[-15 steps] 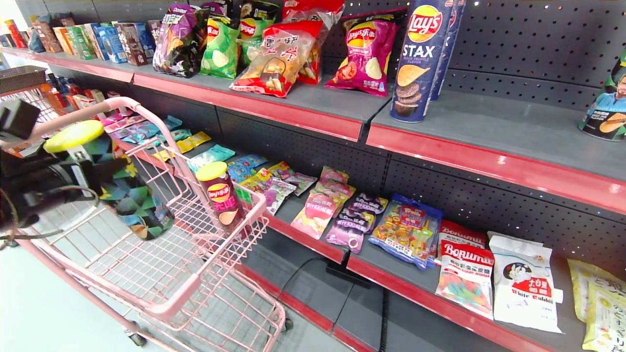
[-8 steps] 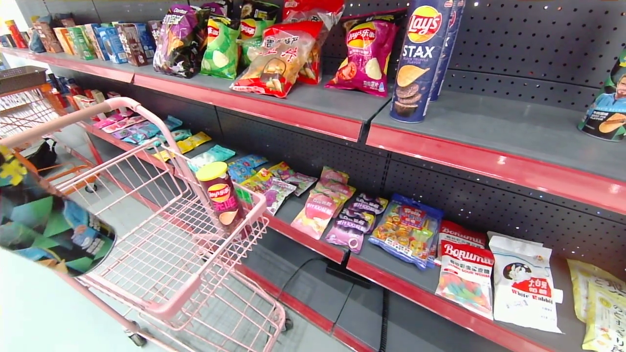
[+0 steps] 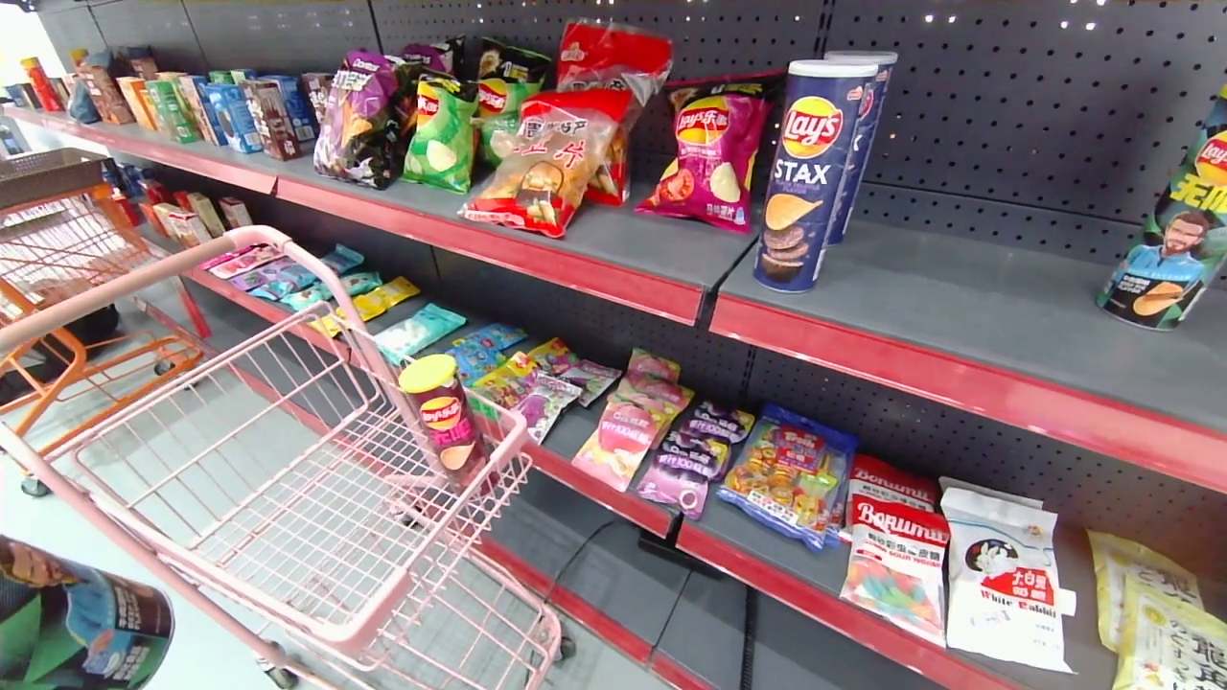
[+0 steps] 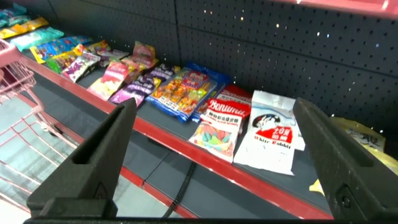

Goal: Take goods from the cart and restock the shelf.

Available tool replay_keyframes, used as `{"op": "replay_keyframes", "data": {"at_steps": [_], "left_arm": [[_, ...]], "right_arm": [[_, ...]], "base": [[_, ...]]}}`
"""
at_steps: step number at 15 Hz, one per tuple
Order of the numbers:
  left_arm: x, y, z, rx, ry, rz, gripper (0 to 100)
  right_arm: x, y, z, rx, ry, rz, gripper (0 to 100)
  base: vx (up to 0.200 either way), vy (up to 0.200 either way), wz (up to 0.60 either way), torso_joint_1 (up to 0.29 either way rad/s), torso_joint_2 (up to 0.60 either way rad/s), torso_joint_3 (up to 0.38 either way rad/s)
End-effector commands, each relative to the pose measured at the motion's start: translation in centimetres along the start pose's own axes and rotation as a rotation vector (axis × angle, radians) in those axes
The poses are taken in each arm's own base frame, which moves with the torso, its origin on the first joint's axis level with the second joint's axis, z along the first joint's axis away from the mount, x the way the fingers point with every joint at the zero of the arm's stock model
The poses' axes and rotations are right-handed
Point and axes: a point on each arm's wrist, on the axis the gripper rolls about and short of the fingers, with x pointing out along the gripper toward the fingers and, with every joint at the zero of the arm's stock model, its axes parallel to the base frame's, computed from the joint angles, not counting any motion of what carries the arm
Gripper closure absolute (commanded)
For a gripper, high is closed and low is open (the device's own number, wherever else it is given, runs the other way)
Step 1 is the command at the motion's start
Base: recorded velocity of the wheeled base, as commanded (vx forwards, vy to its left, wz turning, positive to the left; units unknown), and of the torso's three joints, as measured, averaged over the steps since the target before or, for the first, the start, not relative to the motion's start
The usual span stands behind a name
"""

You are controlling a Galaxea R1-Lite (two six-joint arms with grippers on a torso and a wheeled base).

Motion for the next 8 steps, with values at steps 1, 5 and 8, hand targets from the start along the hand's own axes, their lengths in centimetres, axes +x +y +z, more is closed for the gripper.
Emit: {"op": "replay_keyframes", "data": {"at_steps": [1,5,8], "left_arm": [[-0.78,-0.25,-0.81,0.005,-0.021,0.003,100],[-0.81,-0.29,-0.92,-0.001,-0.022,-0.008,100],[-0.98,-0.33,-0.96,0.008,-0.029,-0.005,100]], "right_arm": [[0.01,0.00,0.00,-0.001,0.001,0.000,0],[0.01,0.00,0.00,-0.001,0.001,0.000,0],[0.01,0.00,0.00,-0.001,0.001,0.002,0]], "base": [[0.000,0.000,0.00,0.188,-0.55,-0.359],[0.000,0.000,0.00,0.200,-0.56,-0.354],[0.000,0.000,0.00,0.237,-0.60,-0.362]]}}
